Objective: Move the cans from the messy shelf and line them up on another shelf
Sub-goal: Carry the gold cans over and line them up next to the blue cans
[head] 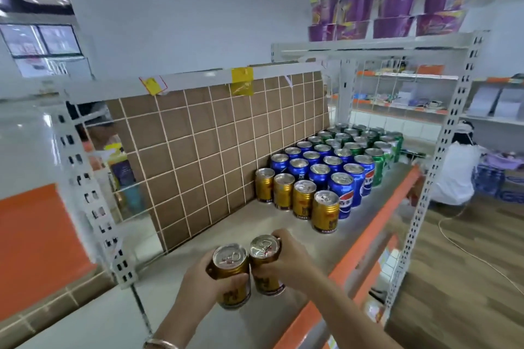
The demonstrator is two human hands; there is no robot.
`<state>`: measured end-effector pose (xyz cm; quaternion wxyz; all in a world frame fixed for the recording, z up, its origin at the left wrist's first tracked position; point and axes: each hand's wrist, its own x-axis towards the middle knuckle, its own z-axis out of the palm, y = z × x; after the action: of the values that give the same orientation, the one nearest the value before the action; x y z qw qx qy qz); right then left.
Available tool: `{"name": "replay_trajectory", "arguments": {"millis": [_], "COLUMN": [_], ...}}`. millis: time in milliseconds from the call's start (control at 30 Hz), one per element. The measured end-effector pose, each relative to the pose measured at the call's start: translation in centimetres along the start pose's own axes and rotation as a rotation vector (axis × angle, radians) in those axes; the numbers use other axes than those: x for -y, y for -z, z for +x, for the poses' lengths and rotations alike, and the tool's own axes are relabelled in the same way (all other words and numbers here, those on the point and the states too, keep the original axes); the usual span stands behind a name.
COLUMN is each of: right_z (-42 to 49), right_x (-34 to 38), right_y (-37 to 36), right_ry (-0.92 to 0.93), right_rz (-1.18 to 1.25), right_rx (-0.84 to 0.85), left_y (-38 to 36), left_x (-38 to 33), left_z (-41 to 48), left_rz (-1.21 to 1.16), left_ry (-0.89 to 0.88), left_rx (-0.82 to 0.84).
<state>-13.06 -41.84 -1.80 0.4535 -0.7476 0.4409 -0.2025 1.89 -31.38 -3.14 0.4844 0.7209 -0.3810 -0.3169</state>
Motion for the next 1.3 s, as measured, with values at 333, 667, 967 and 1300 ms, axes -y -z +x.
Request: {"name": "replay_trajectory", "arguments": {"millis": [333,667,967,1300], "right_z": [12.5,21.2,25.6,27.1], "right_x": [1.5,1.8,3.2,1.3], "right_y": [2.7,3.0,3.7,6.4], "right_ry": [0.2,0.621,0.8,0.571], "right_rz": [-0.671,-1.135,-1.056,-0.644], "right_rx": [0.171,0.137,0.207,0.495], "left_y": [-3.5,-6.7,-9.6,-14.0], "left_x": [-0.6,0.3,-0.4,-1.6], "left_z": [6.6,11.6,15.0,20.2], "left_rz": [-0.032,-0.146,-0.164,-0.27], "left_ry": [0.063,0.103,0.087,0.124], "left_rx": [-0.196,-0.388,-0.465,-0.309]}}
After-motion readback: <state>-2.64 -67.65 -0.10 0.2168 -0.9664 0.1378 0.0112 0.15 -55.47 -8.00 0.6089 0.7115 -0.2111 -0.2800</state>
